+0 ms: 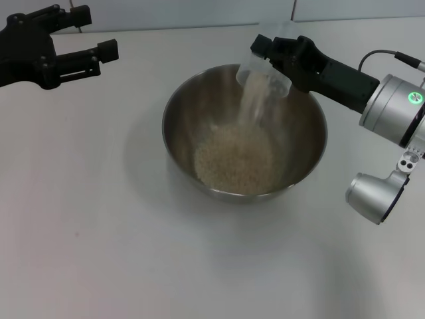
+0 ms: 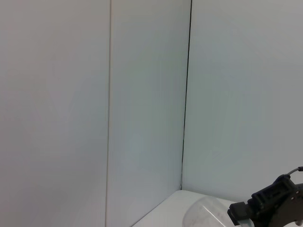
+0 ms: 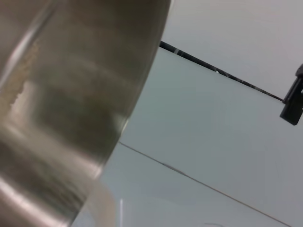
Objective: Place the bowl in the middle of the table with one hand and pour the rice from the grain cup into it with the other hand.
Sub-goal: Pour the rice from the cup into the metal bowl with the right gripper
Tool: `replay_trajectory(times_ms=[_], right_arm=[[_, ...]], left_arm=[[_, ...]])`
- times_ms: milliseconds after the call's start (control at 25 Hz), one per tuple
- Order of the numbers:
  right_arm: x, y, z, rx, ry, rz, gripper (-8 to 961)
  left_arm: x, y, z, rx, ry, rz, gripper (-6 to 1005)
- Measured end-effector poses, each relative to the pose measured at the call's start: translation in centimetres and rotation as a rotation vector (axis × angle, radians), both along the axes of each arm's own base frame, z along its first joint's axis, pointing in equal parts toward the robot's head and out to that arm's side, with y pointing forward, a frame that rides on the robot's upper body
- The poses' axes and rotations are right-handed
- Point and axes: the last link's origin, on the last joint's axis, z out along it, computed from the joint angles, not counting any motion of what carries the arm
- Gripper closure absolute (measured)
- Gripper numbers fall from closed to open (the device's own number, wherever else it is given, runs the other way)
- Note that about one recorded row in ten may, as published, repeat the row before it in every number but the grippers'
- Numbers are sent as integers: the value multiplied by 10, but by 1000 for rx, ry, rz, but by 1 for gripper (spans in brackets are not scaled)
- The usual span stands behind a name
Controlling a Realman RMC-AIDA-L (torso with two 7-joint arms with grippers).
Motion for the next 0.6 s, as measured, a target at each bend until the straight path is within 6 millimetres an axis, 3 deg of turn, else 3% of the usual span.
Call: replay_trajectory(times_ms=[600], right_arm=[[-1, -8, -4, 37, -1, 7, 938]], left_arm=[[0, -1, -1, -5, 0, -3, 198]])
